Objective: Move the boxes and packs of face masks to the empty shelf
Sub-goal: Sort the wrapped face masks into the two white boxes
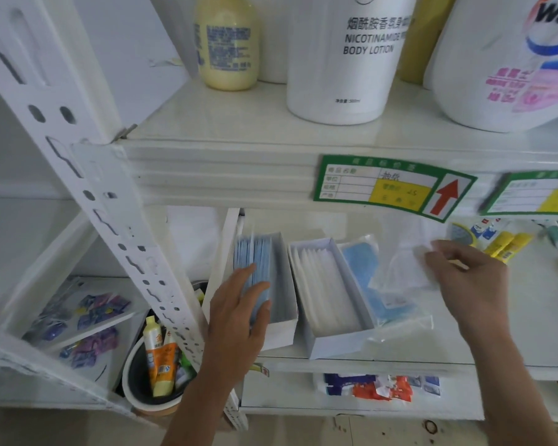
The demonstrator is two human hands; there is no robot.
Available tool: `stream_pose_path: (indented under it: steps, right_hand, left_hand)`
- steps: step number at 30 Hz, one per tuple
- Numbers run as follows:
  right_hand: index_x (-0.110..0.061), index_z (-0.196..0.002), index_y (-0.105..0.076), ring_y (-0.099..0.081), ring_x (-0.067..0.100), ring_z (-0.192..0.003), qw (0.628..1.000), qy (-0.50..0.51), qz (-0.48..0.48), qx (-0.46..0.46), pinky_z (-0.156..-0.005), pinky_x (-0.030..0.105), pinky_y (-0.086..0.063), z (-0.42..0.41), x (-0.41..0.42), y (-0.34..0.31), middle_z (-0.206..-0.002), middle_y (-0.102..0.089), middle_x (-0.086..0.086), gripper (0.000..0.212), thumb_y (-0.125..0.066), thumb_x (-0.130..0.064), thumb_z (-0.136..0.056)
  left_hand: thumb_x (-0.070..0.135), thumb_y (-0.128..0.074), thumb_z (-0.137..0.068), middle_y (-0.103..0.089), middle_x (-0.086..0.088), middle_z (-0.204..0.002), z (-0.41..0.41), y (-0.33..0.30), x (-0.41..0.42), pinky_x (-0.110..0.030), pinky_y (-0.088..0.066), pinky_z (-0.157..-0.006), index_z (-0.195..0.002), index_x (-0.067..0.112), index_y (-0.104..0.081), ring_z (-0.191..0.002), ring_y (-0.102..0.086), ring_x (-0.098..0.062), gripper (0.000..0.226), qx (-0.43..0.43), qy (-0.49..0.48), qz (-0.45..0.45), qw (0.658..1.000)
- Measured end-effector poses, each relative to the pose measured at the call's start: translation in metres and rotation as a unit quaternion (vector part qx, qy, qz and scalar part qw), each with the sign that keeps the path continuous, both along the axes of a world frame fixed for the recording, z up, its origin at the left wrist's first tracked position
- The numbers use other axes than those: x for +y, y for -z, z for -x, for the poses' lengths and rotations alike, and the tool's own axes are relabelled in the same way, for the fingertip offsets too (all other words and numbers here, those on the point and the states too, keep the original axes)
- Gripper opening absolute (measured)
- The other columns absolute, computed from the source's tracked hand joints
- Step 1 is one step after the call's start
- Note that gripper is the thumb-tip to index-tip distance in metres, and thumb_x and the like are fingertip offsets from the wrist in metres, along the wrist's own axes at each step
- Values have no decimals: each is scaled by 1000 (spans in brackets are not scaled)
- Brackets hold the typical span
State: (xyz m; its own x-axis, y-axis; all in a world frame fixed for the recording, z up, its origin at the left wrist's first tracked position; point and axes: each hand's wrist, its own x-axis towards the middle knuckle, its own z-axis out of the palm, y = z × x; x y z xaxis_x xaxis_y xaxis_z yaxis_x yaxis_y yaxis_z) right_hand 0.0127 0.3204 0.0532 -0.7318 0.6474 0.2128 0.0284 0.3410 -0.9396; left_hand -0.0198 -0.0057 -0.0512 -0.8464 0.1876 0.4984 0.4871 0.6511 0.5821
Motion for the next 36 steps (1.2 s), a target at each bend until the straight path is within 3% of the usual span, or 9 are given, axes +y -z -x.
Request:
stream_pose_path:
  steps: [3,7,9,13,18,23,29,34,36]
  right_hand:
    - [-36,-77,-73,-63,-7,-65,1000,-8,-28,-3,-66,23,-49,-6,1,4,-85,-72,-10,16,-77,-21,-81]
    - [-34,-80,-73,-62,-9,-64,999,-28,-18,7,-58,6,-44,-5,-10,15,-82,-71,-12,19,-76,-15,-82]
    - [-30,-85,-76,-63,-7,-64,999,-40,-4,1,-59,7,-45,-8,-11,23,-78,-72,-17,15,-77,-15,-82]
    - [-35,-82,-76,-66,-1,-69,999,-42,22,-8,-63,18,-50,-19,-3,35,-82,-72,-21,20,-77,-16,-82]
    - [-37,-82,-74,-65,-6,-69,998,-50,31,-5,-64,21,-48,-19,-5,39,-81,-73,-18,24,-76,-13,-83]
    - [-35,-83,-75,-67,-1,-70,996,-83,44,-3,-62,12,-49,-11,-17,37,-85,-74,-10,25,-76,-11,-84]
    - [-36,-82,-77,-68,0,-71,994,-92,57,-17,-67,22,-49,-11,-23,42,-89,-75,-10,22,-77,-13,-84]
    - [-35,-82,-77,-64,-3,-68,994,-96,59,-15,-62,13,-50,-14,-23,46,-88,-76,-8,23,-77,-12,-84]
    - [-34,-83,-77,-64,-4,-69,993,-101,62,-12,-61,10,-50,-15,-24,47,-87,-76,-9,23,-76,-11,-84]
  left_hand:
    - [25,-52,-101,-49,0,-150,-1,-18,28,-46,-36,-116,-123,19,-68,-145,-38,-20,28,46,38,25,998]
    - [35,-42,-102,-46,1,-153,-10,-33,78,-45,-35,-118,-136,25,-57,-143,-37,-18,38,-5,97,152,984]
    - [35,-42,-102,-45,0,-153,-12,-34,83,-42,-35,-118,-140,26,-51,-141,-40,-19,40,-31,56,149,987]
    - [24,-50,-93,-62,0,-123,-8,-31,52,-40,-50,-100,-126,21,-56,-113,-59,-19,33,-44,-44,97,993]
    - [5,-61,-88,-68,0,-123,2,-24,33,-41,-40,-113,-134,19,-58,-122,-58,-23,49,-139,-66,146,977]
    - [11,-66,-88,-71,10,-113,7,-27,38,-37,-33,-110,-129,28,-62,-120,-54,-18,44,-146,-61,144,977]
    - [47,-75,-83,-65,13,-125,12,-31,39,-38,-34,-109,-136,33,-52,-120,-55,-16,59,-162,-70,134,975]
    - [56,-54,-93,-70,14,-103,11,-30,35,-40,-37,-103,-104,33,-71,-108,-56,-15,31,-121,-71,204,969]
    - [56,-35,-95,-69,15,-90,8,-29,38,-43,-33,-105,-85,29,-72,-102,-54,-15,47,-117,-66,256,957]
